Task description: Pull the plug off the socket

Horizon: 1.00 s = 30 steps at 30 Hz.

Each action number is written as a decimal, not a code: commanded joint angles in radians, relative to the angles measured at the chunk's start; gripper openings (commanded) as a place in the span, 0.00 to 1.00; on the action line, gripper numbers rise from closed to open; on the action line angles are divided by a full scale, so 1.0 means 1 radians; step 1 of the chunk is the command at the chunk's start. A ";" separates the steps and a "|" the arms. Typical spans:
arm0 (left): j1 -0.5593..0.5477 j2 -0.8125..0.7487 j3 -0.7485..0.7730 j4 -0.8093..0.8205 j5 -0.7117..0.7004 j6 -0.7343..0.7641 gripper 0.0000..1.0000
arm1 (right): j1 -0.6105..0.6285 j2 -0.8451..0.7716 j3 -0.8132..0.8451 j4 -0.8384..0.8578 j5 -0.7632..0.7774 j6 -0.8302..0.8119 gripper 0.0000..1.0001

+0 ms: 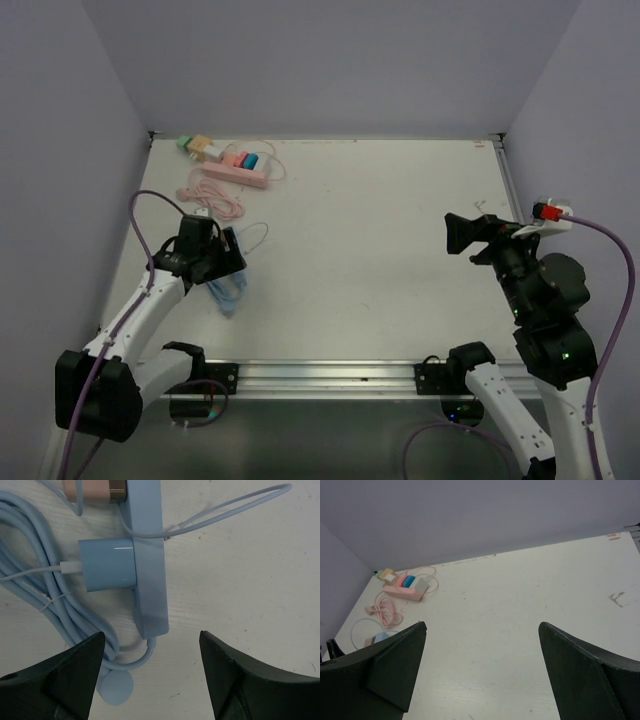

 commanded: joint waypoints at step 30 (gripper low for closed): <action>-0.516 0.605 0.234 0.309 -0.207 -0.274 0.31 | 0.026 -0.078 -0.069 0.039 0.053 -0.017 0.99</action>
